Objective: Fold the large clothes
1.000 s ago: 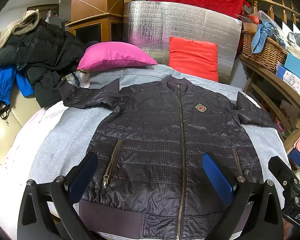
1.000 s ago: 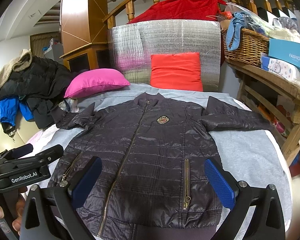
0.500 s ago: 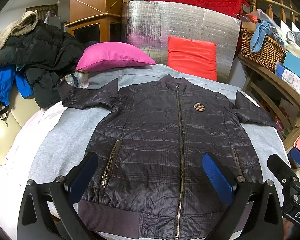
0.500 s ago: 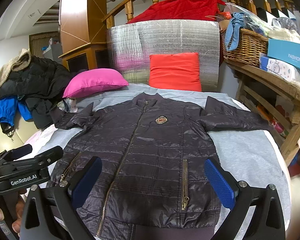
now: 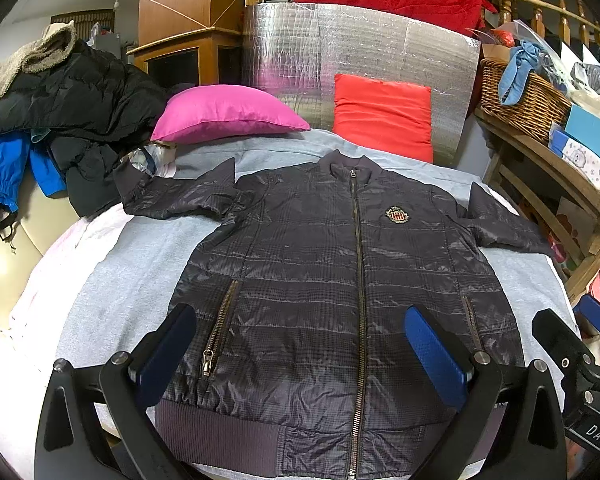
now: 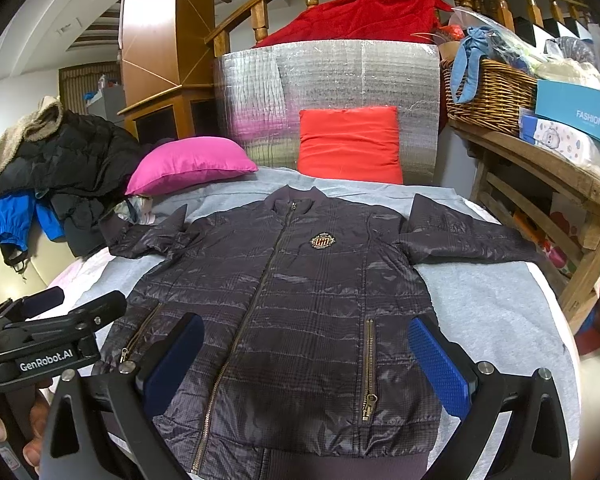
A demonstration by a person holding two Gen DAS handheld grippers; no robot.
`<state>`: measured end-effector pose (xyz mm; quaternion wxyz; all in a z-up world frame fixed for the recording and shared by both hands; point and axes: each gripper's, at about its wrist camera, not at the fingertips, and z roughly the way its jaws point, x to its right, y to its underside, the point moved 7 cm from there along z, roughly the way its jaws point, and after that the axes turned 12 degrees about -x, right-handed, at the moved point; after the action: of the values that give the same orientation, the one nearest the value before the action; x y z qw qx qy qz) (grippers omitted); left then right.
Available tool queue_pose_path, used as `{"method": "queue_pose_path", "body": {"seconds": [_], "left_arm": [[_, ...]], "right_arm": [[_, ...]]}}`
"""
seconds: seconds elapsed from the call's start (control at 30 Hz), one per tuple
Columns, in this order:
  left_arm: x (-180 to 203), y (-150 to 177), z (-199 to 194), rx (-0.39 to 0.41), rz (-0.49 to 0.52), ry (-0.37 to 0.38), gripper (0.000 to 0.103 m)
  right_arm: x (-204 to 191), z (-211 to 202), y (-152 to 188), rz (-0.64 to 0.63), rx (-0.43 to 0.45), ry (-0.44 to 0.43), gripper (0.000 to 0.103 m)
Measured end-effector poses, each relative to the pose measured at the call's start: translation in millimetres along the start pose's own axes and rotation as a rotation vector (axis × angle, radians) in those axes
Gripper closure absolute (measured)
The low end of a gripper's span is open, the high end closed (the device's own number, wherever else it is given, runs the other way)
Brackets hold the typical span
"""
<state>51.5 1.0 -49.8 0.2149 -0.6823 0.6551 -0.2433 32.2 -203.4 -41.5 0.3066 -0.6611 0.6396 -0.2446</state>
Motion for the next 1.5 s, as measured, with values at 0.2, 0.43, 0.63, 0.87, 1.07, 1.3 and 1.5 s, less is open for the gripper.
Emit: {"method": "queue_pose_path", "body": {"seconds": [0.2, 0.43, 0.63, 0.87, 1.07, 1.3, 1.5], "left_arm": [[-17.6, -0.9, 15.2, -0.043, -0.051, -0.005, 0.000], [-56.6, -0.7, 43.0, -0.084, -0.112, -0.078, 0.000], [-91.9, -7.3, 65.7, -0.105, -0.168, -0.147, 0.000], [-150.5, -19.8, 100.0, -0.150, -0.309, -0.228, 0.000], [-231.4, -31.6, 136.6, -0.179, -0.476, -0.367, 0.000], [-296.7, -33.5, 181.6, -0.215, -0.570, -0.481, 0.000], [-312.9, -11.0, 220.1, -0.257, -0.563, -0.472, 0.000]], "right_arm": [[4.5, 6.8, 2.5, 0.000, -0.019, 0.006, 0.000], [27.3, 23.5, 10.3, 0.040, -0.054, 0.024, 0.000], [47.1, 38.4, 12.8, 0.067, -0.076, 0.038, 0.000], [79.0, 62.3, 18.5, 0.121, -0.118, 0.041, 0.000], [131.3, 97.8, 28.1, 0.203, -0.197, -0.016, 0.000], [244.2, 143.9, 12.7, 0.499, -0.232, -0.150, 0.000], [343.9, 185.7, -22.7, 0.828, -0.122, -0.329, 0.001]]}}
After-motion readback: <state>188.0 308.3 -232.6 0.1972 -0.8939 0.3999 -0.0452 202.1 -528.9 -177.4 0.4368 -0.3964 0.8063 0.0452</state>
